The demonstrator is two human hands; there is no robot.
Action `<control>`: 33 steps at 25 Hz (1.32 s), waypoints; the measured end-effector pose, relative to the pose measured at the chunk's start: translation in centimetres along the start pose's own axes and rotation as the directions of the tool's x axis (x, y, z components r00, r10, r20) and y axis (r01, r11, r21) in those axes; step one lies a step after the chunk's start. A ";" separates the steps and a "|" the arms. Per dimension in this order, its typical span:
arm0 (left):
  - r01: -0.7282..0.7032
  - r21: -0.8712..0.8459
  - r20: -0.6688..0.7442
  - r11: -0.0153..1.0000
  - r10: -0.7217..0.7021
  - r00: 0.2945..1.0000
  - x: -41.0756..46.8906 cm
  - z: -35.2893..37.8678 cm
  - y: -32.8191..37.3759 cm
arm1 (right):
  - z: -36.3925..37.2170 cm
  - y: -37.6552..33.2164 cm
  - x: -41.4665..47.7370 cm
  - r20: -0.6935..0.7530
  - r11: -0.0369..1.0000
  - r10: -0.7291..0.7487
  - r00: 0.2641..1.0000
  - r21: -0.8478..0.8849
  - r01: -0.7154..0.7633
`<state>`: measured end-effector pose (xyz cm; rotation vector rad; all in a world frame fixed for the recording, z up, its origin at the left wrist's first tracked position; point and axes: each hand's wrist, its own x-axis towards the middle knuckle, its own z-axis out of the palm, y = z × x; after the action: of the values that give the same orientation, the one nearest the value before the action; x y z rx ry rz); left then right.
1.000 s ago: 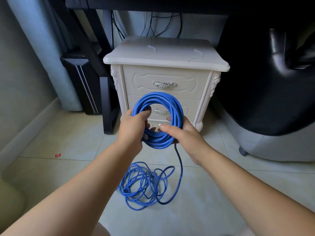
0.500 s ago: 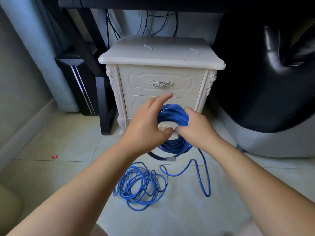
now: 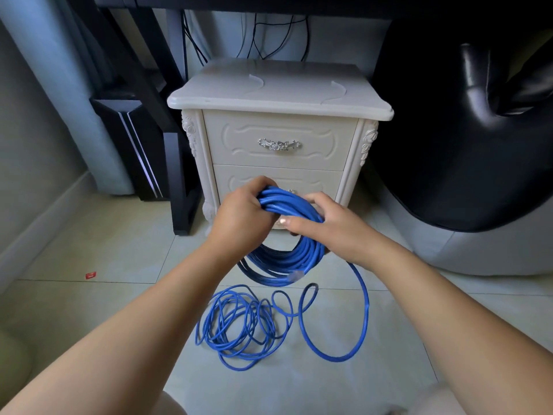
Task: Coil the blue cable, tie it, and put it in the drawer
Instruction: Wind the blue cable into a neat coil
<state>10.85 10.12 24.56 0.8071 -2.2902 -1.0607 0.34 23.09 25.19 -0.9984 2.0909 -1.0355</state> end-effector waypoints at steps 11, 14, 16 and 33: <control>0.356 -0.479 -0.123 0.803 -0.462 0.878 0.6 0.1 -0.7 | 3.0 0.5 -0.7 0.031 0.907 -0.036 0.999 0.421 0.019; 0.395 -0.580 -0.044 0.713 -0.511 0.858 -0.2 0.8 0.1 | 4.2 0.1 -0.4 -0.148 0.906 0.050 0.988 0.422 0.018; 0.404 -0.615 -0.007 0.677 -0.517 0.856 -0.6 1.2 0.4 | 4.1 0.5 0.2 -0.241 0.873 0.110 0.964 0.487 0.022; -0.299 0.095 0.214 0.949 0.274 0.938 -1.3 -0.2 0.6 | 1.0 -0.6 0.1 -0.271 0.905 -0.251 0.929 -0.405 0.127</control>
<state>11.69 11.25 24.93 0.4052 -2.5672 -0.9042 1.23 22.35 25.11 -1.3228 2.5718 -0.9503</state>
